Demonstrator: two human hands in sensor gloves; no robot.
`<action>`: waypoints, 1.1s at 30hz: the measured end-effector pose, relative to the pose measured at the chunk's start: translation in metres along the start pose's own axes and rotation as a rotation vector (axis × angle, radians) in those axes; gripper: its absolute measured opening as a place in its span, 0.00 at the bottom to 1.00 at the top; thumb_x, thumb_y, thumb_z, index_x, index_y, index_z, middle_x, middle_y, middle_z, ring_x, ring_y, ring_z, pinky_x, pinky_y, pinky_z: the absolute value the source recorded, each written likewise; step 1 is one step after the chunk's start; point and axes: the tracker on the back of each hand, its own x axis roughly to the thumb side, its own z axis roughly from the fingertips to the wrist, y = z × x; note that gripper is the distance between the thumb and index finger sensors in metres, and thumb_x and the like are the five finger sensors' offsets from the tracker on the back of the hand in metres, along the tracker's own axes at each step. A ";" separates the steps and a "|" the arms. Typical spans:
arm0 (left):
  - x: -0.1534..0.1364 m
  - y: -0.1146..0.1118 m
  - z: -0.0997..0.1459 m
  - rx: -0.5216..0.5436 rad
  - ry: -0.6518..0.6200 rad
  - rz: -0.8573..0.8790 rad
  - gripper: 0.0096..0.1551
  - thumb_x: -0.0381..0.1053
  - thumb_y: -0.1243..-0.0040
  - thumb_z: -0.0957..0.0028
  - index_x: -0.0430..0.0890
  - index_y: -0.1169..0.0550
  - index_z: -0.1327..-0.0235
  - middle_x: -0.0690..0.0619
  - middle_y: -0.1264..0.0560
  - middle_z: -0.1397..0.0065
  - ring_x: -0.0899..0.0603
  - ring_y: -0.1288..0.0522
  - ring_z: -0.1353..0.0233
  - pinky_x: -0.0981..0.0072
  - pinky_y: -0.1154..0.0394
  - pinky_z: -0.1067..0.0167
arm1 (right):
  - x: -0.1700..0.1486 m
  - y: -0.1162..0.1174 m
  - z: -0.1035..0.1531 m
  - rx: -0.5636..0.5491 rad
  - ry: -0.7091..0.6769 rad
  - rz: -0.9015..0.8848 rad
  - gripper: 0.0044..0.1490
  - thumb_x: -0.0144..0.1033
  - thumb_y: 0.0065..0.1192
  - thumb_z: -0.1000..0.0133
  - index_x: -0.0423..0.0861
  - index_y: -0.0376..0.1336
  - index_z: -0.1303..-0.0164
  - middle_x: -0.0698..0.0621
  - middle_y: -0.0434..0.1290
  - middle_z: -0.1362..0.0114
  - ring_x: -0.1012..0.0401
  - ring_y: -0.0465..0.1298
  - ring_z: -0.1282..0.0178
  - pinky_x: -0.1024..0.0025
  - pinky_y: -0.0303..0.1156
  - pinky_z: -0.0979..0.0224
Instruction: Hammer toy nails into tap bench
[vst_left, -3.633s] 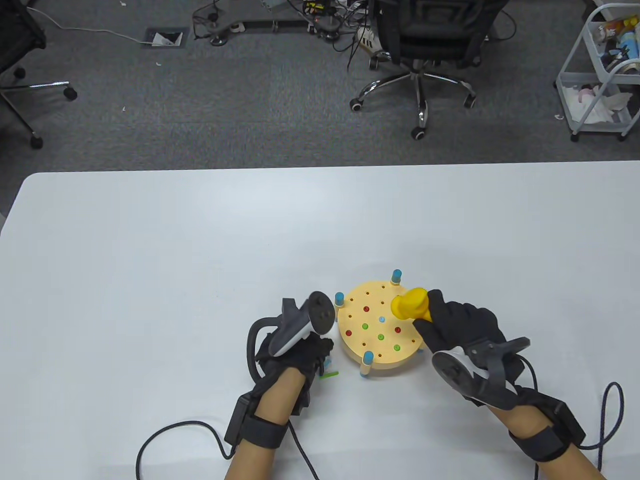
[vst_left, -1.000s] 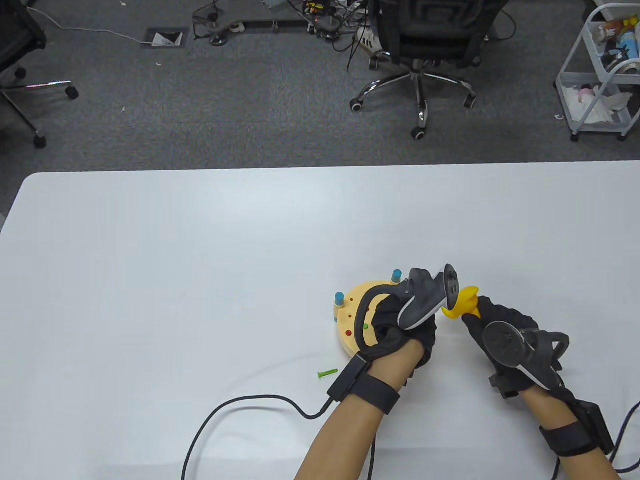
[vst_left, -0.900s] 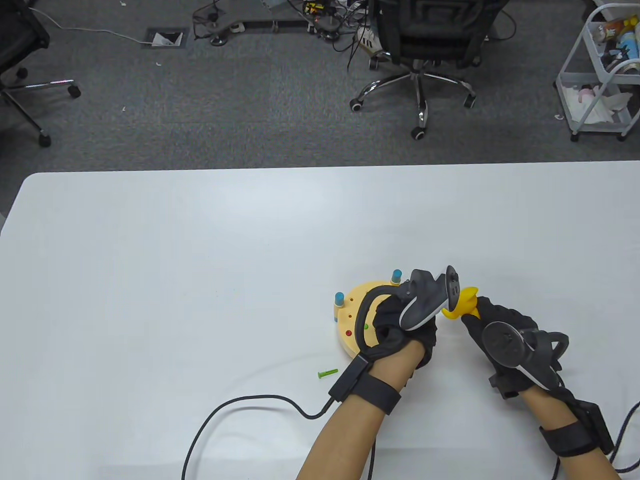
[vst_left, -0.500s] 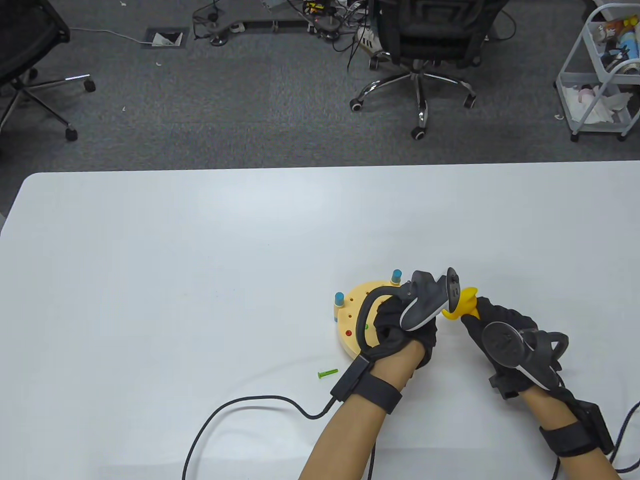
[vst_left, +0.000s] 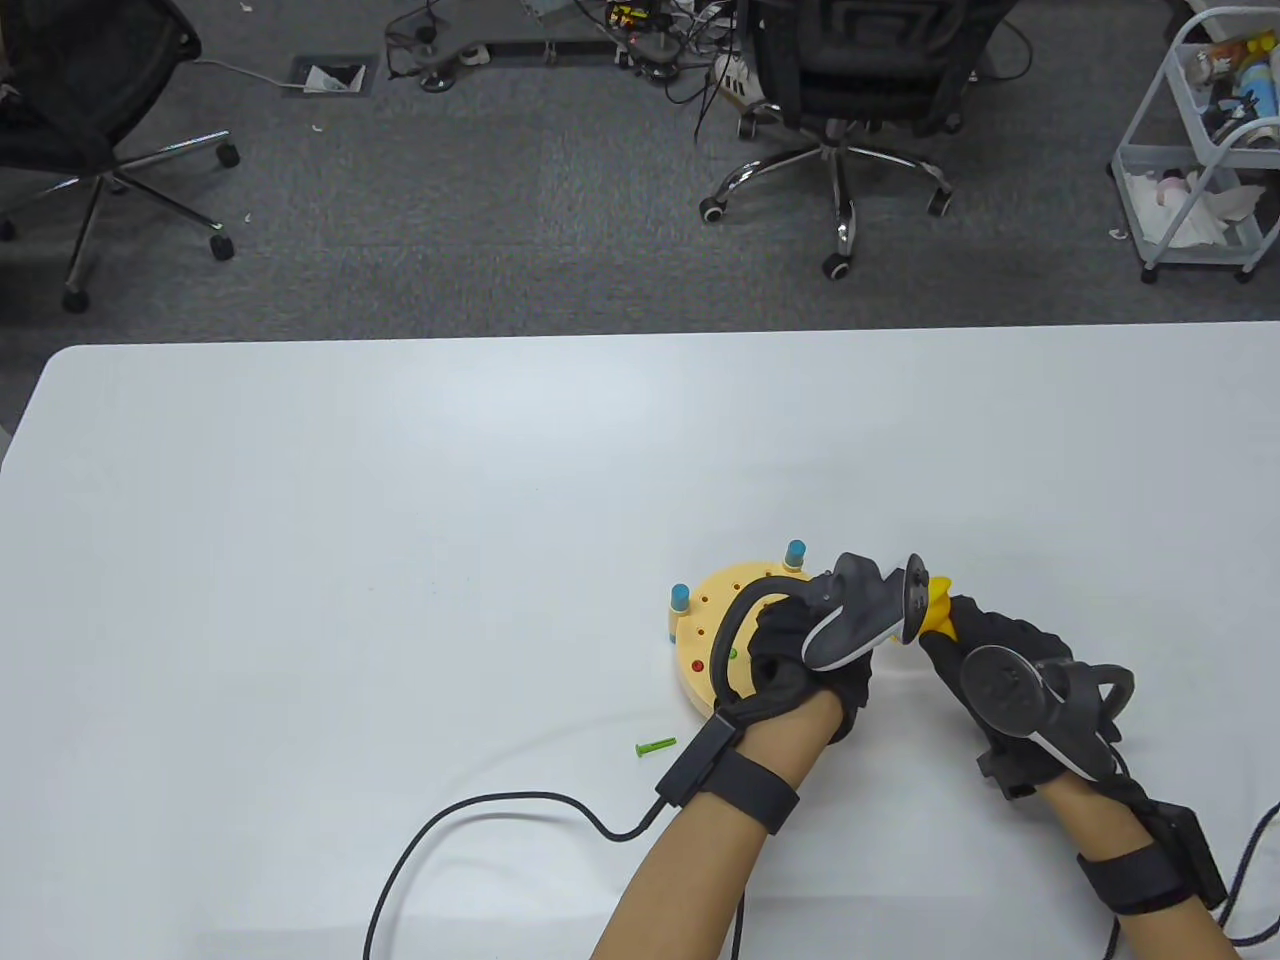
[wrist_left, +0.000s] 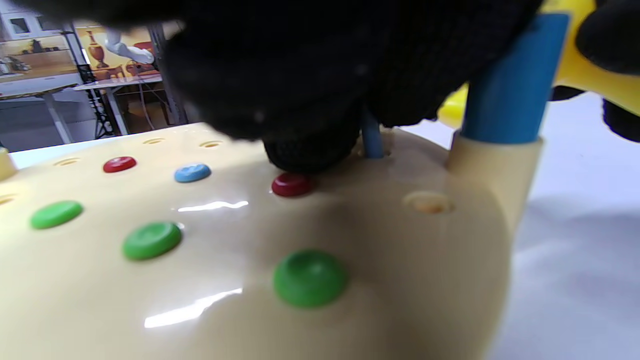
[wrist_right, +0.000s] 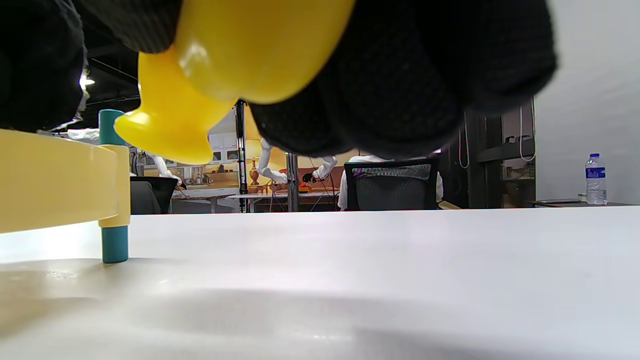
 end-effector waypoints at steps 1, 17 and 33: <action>0.000 0.000 0.001 0.003 0.003 -0.006 0.24 0.49 0.33 0.59 0.48 0.20 0.48 0.45 0.13 0.54 0.52 0.16 0.75 0.65 0.20 0.77 | 0.000 0.000 0.000 0.000 -0.001 0.001 0.43 0.60 0.45 0.51 0.44 0.70 0.38 0.50 0.82 0.57 0.59 0.83 0.65 0.61 0.79 0.50; -0.012 0.007 0.002 -0.022 -0.024 0.101 0.31 0.52 0.32 0.61 0.46 0.23 0.42 0.42 0.15 0.48 0.49 0.15 0.68 0.62 0.20 0.73 | 0.001 0.001 0.000 0.006 0.001 0.006 0.42 0.60 0.45 0.51 0.44 0.70 0.38 0.49 0.82 0.57 0.59 0.83 0.65 0.61 0.79 0.50; -0.048 0.032 0.018 0.097 0.028 0.172 0.27 0.51 0.34 0.59 0.47 0.21 0.45 0.43 0.14 0.51 0.48 0.15 0.69 0.61 0.20 0.73 | 0.001 0.001 0.000 -0.007 -0.002 0.001 0.43 0.60 0.45 0.51 0.44 0.70 0.38 0.49 0.82 0.56 0.59 0.83 0.65 0.61 0.79 0.50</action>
